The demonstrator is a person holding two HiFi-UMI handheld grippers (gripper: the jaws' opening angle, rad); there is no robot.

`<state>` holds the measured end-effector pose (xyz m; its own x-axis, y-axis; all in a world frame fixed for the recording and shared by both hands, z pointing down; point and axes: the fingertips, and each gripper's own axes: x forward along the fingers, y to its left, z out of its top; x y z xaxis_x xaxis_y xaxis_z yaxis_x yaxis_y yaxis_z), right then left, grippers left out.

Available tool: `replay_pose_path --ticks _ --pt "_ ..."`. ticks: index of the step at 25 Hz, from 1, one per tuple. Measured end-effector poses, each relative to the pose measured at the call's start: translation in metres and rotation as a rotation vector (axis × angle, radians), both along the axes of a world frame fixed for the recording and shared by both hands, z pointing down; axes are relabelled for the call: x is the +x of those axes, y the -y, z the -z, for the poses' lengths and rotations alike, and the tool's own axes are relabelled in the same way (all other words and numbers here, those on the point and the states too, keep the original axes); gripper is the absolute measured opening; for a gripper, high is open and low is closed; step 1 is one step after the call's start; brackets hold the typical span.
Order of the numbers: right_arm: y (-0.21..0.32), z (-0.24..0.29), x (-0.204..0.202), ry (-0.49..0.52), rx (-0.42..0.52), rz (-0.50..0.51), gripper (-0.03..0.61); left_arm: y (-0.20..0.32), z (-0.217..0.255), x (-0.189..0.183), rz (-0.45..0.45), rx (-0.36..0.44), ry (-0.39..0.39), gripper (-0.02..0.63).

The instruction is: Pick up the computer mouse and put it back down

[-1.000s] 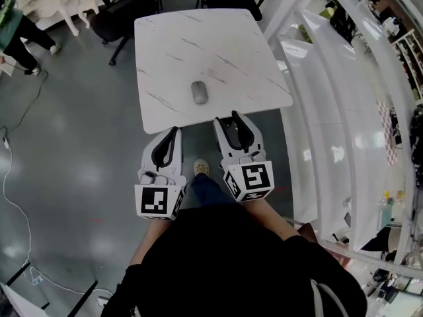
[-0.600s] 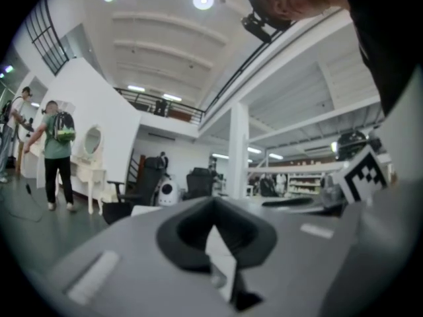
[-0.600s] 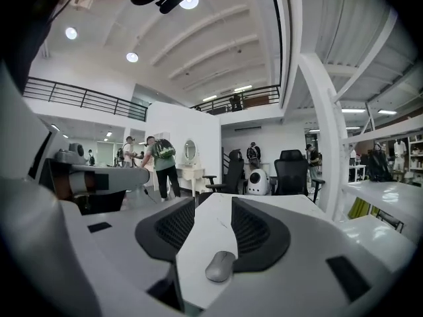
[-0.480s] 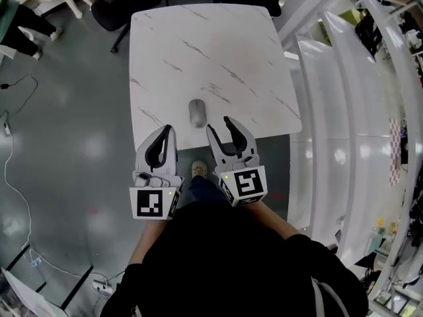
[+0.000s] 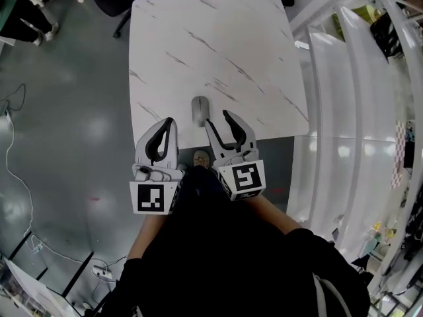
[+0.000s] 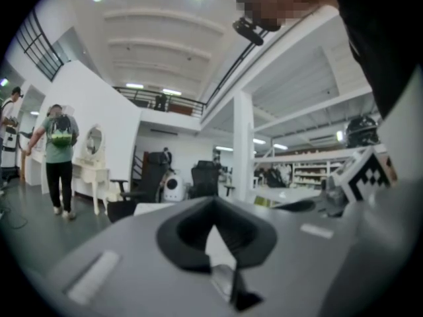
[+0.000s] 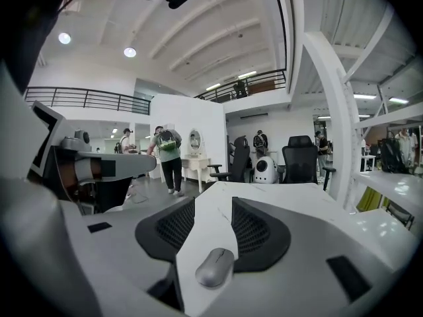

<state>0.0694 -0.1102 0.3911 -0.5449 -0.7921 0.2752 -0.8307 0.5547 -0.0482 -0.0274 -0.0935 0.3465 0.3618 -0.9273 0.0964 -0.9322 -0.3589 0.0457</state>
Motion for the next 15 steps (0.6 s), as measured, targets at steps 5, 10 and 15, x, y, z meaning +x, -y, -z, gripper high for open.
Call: replay_pose_path --ticks 5,10,15 --pt "0.006 0.001 -0.008 -0.038 0.011 -0.005 0.146 0.010 0.003 -0.004 -0.012 0.014 -0.020 0.009" --pt "0.010 -0.004 -0.015 -0.039 -0.015 -0.032 0.149 0.018 -0.002 -0.004 -0.047 -0.018 -0.033 0.008" --pt "0.017 -0.015 -0.023 -0.029 -0.029 -0.058 0.155 0.026 -0.016 -0.003 -0.071 -0.036 -0.054 0.009"
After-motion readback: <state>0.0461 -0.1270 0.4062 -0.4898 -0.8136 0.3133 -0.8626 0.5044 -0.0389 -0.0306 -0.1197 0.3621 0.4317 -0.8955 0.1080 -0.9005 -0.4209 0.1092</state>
